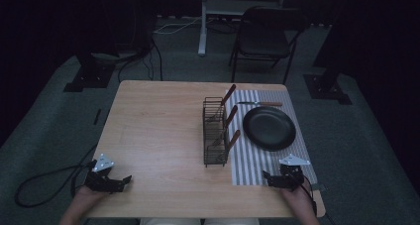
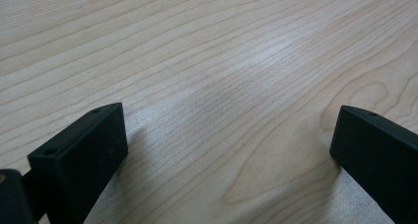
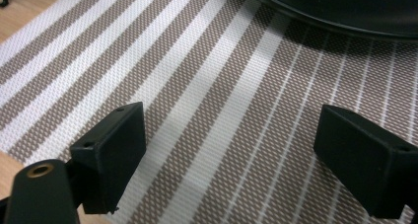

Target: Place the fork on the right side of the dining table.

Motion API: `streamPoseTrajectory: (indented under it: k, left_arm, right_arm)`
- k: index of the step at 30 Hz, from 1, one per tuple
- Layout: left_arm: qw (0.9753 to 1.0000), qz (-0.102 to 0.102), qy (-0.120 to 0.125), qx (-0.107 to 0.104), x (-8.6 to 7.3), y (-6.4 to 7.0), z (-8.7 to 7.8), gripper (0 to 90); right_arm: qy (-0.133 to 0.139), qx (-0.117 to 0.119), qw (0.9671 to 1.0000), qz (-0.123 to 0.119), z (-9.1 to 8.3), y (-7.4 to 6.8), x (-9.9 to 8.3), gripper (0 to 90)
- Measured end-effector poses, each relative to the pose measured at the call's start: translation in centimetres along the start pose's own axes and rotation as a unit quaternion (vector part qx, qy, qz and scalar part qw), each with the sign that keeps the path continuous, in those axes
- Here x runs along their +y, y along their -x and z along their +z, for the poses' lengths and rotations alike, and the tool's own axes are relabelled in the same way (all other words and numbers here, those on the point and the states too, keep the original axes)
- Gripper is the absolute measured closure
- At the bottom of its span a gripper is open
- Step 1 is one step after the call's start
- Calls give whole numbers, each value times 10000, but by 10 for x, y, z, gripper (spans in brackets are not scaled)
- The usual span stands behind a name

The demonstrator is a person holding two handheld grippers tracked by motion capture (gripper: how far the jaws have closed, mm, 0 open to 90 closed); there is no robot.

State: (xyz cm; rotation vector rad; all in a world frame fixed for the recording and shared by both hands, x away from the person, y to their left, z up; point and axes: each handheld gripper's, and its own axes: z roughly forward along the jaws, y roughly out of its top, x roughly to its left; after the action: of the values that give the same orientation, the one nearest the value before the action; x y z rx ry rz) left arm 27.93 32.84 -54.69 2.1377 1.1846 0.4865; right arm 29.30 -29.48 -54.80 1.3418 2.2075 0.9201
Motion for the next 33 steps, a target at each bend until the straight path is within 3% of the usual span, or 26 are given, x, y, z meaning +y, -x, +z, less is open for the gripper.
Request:
streamPoseTrajectory:
  k: [15, 29, 33]
  left_arm:
    - [10000, -7, -9, 2, 0, 0, 0, 9]
    - [10000, -11, 2, 3, 0, 0, 0, 8]
    - [10000, -8, -3, 2, 0, 0, 0, 8]
  right_arm:
    - [-8, -37, 10000, 92, -6, 5, -7, 113]
    - [-418, -119, 9989, 165, -5, 2, 4, 128]
    - [-489, -44, 9984, 274, -7, 5, 7, 161]
